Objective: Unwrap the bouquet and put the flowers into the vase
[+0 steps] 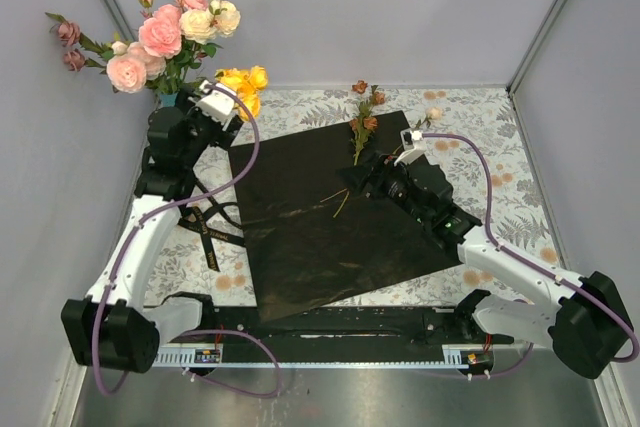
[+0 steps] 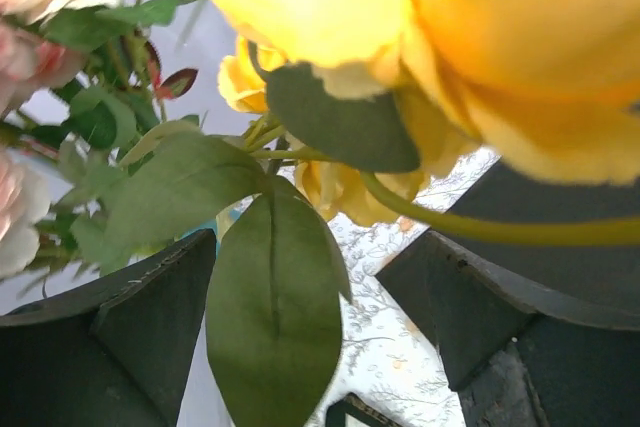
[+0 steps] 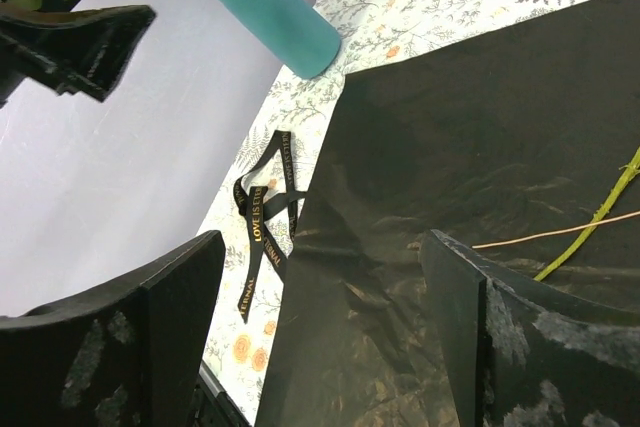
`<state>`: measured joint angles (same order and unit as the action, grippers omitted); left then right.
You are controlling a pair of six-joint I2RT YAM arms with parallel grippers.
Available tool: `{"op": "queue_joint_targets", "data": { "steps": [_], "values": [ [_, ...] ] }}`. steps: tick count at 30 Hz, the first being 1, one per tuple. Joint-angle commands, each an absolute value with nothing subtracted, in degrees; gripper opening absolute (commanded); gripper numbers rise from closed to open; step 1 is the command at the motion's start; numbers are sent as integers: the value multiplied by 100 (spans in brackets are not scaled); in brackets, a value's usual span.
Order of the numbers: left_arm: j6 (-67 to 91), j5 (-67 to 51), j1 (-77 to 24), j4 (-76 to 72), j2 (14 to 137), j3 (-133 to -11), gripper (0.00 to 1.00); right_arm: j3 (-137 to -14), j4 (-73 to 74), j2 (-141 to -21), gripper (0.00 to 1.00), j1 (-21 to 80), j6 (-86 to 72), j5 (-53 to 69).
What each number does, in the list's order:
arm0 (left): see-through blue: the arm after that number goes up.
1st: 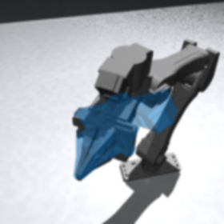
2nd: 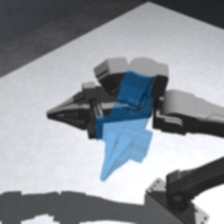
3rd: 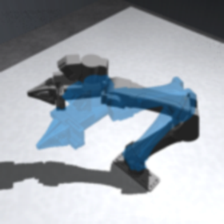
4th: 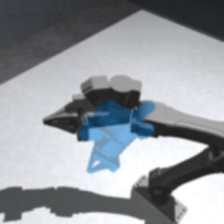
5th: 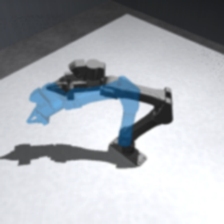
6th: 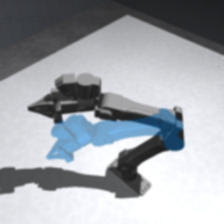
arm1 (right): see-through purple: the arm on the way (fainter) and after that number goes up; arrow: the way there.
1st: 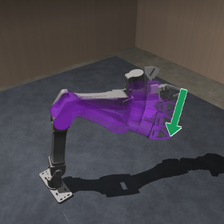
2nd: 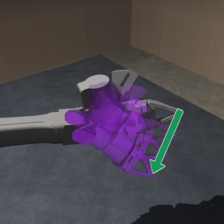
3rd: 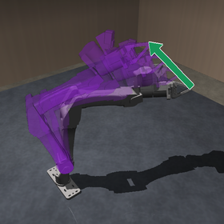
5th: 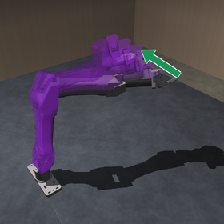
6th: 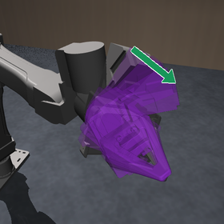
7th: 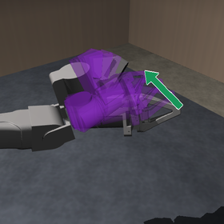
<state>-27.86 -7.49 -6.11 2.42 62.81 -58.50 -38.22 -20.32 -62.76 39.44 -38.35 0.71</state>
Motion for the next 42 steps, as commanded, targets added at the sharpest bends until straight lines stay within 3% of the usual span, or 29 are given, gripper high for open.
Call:
{"op": "queue_joint_targets", "data": {
  "steps": [1, 5, 11, 20, 25, 34, 39, 42],
  "values": [
    [-3919, -1187, -659, -614, 6678, -6292, 84, -3788, -2329, -6108, 89, 3903, -3621, 149],
    [-3964, -959, -703, -1229, 7118, -6486, 62, -3806, -2417, -6161, 89, 3885, -3612, 202],
    [-4017, -817, -712, -1670, 7812, -7021, 60, -3806, -2478, -6310, 89, 3850, -3612, 272],
    [-3885, -27, -712, -1810, 8604, -7918, 30, -3735, -2637, -6460, 88, 3744, -3709, 352],
    [-3780, 745, -677, -1538, 8876, -8288, 27, -3727, -2698, -6495, 89, 3630, -3744, 457],
    [-3375, 1081, -519, -1572, 8878, -7780, 26, -3639, -2821, -6557, 88, 3454, -3841, 642],
    [-2832, 888, -536, -1399, 8386, -7506, 30, -3665, -2681, -6592, 88, 3401, -3911, 624],
    [-2243, 827, -615, -995, 7912, -7453, 40, -3761, -2558, -6758, 86, 3410, -4069, 545]
  ]
}}
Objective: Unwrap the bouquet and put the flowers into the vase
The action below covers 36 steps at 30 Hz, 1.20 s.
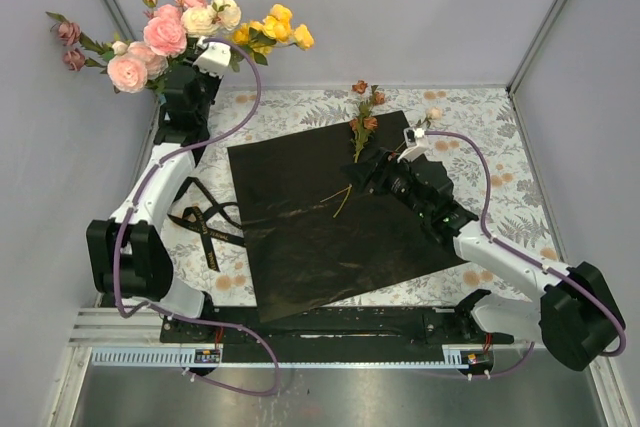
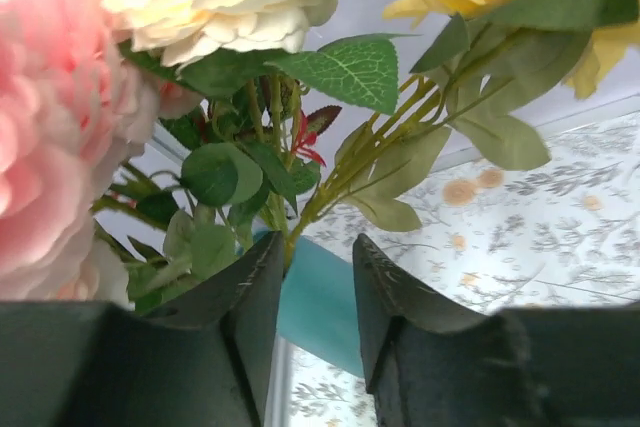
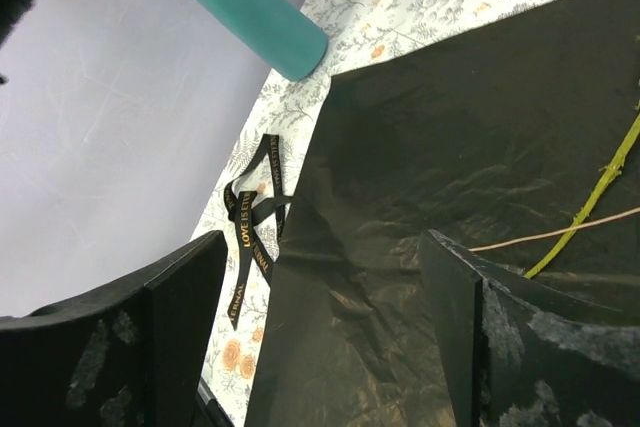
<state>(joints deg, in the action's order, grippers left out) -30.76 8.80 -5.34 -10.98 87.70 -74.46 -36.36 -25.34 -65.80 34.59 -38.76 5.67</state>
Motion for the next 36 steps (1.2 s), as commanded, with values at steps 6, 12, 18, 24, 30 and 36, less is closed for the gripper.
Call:
{"op": "queue_joint_targets", "data": {
  "steps": [6, 12, 18, 24, 30, 36],
  "values": [
    [-160, 449, -703, 744, 6910, -7471, 66, -3806, -2557, -7250, 77, 3279, -4289, 439],
    [1071, -525, -747, 1845, 5952, -6901, 87, -3823, -2523, -7760, 59, 3007, -4350, 308],
    [1573, -1607, -844, 2013, 4932, -5750, 99, -3849, -2628, -8296, 59, 2409, -4684, 361],
    [1389, -1864, -870, 1977, 4307, -4694, 99, -4271, -2513, -9130, 59, 1662, -4930, 588],
    [1459, -1881, -1019, 2004, 4192, -4526, 99, -4640, -2785, -9930, 56, 1240, -5238, 554],
    [1503, -2013, -1055, 2083, 4245, -4588, 99, -5395, -2497, -10695, 57, 932, -5300, 492]
  ]
}}
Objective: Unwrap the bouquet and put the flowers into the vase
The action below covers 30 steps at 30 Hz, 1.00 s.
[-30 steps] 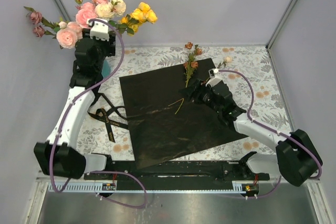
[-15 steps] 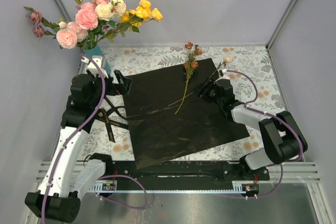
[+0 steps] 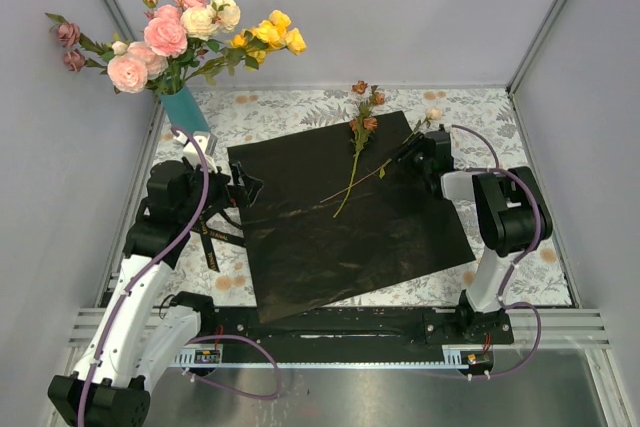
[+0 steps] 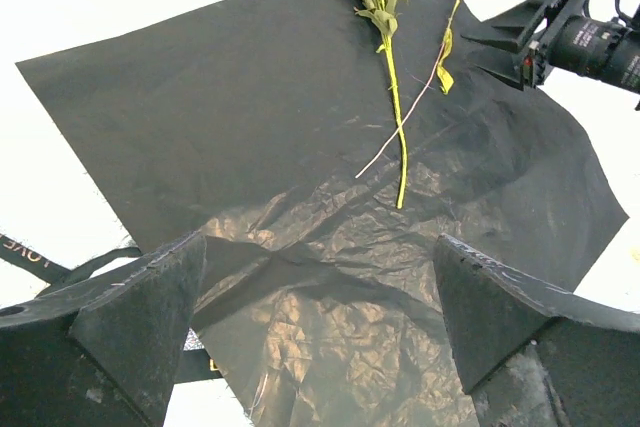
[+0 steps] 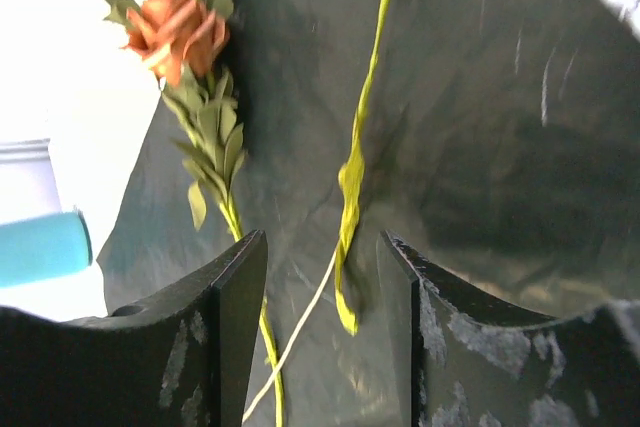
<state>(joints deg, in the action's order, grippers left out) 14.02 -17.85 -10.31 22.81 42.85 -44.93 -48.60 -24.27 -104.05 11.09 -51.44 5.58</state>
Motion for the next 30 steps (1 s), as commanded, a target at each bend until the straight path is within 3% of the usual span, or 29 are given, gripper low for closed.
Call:
{"op": "queue_joint_targets", "data": {
  "steps": [1, 21, 26, 30],
  "values": [
    [1503, -2021, -1055, 2083, 4228, -4579, 99, -5483, -2453, -10801, 57, 923, -5335, 492],
    [1503, -1793, -1055, 2083, 4131, -4579, 99, -6592, -1600, -11724, 54, 905, -5765, 413],
    [1477, -1758, -1055, 2083, 4061, -4570, 99, -6680, -1897, -11900, 45, 905, -5792, 623],
    [1477, -1600, -1055, 2109, 4060, -4562, 99, -6618, -2240, -11979, 32, 897, -5915, 738]
  ]
}}
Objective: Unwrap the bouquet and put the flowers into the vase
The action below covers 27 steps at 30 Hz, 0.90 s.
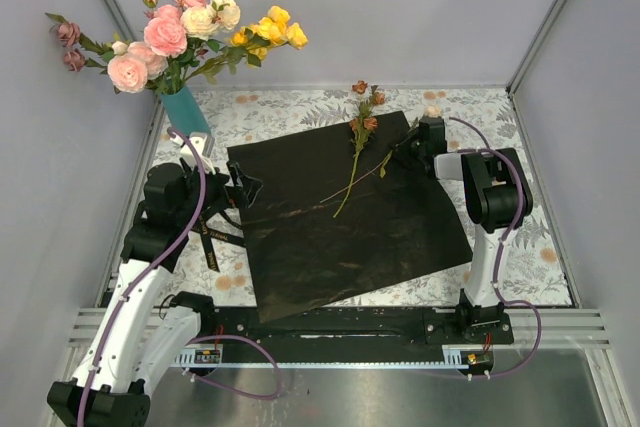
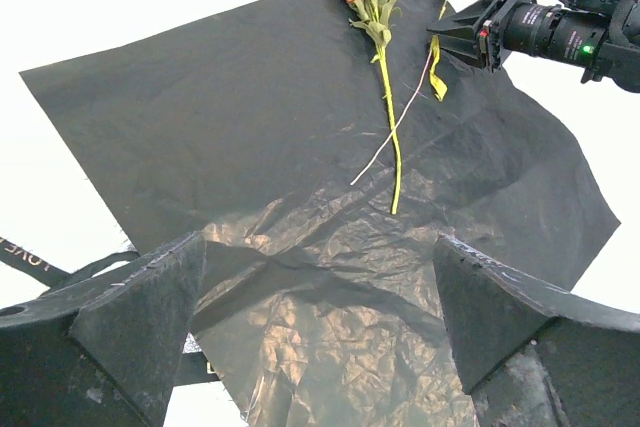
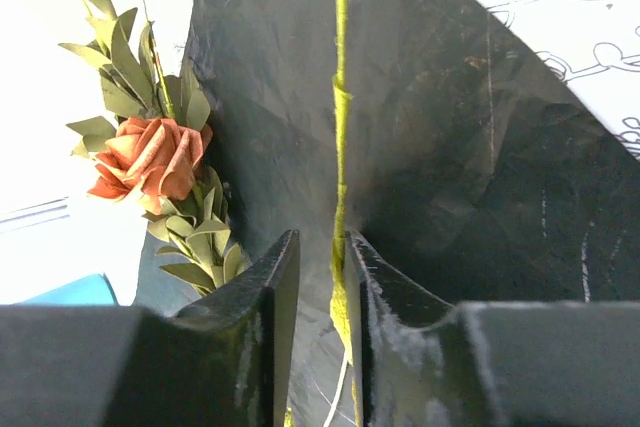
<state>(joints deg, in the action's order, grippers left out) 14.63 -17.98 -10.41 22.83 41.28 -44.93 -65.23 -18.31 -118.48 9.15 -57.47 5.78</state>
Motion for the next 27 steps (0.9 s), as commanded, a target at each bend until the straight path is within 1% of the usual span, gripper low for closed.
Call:
{"op": "queue_joint_targets", "data": {
  "steps": [1, 3, 6, 8, 14, 20, 24, 27],
  "values": [
    [1468, -1530, -1055, 2135, 4061, -4570, 99, -6583, -2311, -11979, 26, 896, -5941, 730],
    [1476, -1450, -1055, 2188, 4052, -4597, 99, -6408, -2591, -11901, 17, 888, -5976, 695],
    [1564, -1310, -1055, 2136, 4017, -4553, 99, -6144, -2891, -11638, 6, 853, -5959, 686],
    [1635, -1231, -1055, 2083, 4025, -4527, 99, -6065, -2918, -11418, 0, 853, -5845, 729],
    [1521, -1564, -1055, 2066, 3982, -4544, 99, -5775, -2804, -10540, 0, 852, -5151, 984],
    [1433, -2301, -1213, 1995, 4095, -4597, 95, -5143, -3338, -9573, 0, 853, -4378, 2309],
    [1643, -2907, -1274, 1934, 4245, -4702, 91, -4572, -4076, -8949, 0, 861, -4412, 3302],
    [2160, -3523, -1283, 1689, 4342, -4702, 86, -4150, -4831, -8579, 0, 957, -4675, 4067]
  ]
}}
